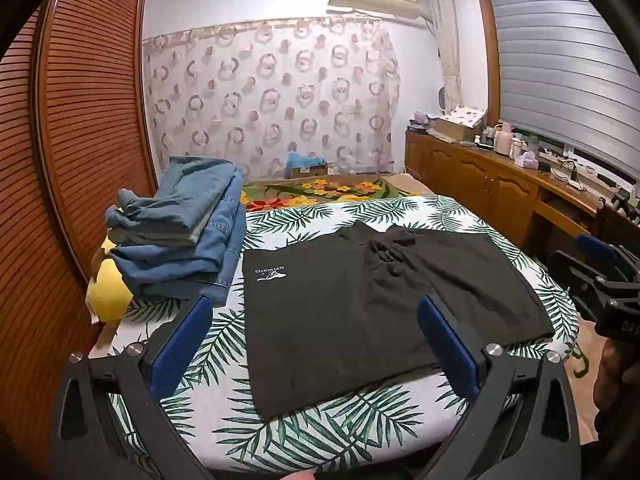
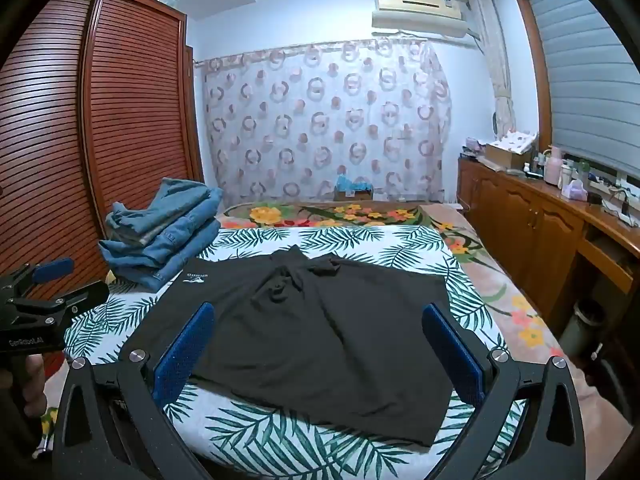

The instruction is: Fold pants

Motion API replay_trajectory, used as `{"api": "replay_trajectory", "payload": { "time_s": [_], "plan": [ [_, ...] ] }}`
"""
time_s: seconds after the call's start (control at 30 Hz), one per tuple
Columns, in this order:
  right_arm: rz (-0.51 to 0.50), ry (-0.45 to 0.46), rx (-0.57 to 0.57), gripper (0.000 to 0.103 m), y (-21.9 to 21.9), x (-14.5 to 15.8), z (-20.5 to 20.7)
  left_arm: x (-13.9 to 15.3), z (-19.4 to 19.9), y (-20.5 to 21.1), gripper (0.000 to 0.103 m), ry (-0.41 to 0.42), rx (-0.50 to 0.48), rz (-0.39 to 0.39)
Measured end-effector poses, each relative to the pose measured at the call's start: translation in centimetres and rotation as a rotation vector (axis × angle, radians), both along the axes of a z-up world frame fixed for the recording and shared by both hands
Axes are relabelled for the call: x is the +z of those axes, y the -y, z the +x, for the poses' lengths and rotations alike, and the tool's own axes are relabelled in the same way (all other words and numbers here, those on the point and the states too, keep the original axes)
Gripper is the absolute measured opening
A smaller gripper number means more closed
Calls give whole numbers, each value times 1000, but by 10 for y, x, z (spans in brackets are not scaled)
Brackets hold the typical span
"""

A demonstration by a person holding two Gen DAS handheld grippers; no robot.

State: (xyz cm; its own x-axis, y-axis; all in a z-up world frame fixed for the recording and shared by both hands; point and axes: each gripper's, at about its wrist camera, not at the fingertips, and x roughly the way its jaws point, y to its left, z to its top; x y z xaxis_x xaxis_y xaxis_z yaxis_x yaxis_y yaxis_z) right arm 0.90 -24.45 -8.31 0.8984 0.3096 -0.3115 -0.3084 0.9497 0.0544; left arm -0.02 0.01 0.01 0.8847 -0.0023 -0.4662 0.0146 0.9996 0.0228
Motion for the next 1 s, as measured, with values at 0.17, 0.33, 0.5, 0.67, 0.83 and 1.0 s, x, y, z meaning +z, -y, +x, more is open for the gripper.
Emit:
{"api": "replay_trajectory", "payload": {
  "time_s": [0.17, 0.33, 0.5, 0.67, 0.83, 1.0],
  "plan": [
    [-3, -1, 0, 103, 0, 0, 0, 0, 0, 0, 103, -1, 0, 1],
    [-5, 2, -2, 103, -1, 0, 0, 0, 0, 0, 103, 1, 1, 0],
    [-6, 5, 1, 103, 0, -2, 0, 0, 0, 0, 103, 2, 1, -3],
    [-7, 7, 0, 103, 0, -2, -1, 0, 0, 0, 103, 3, 1, -5],
    [-8, 7, -1, 103, -2, 0, -2, 0, 0, 0, 103, 4, 0, -5],
    [-8, 7, -1, 103, -2, 1, -4, 0, 0, 0, 103, 4, 1, -7]
  ]
}}
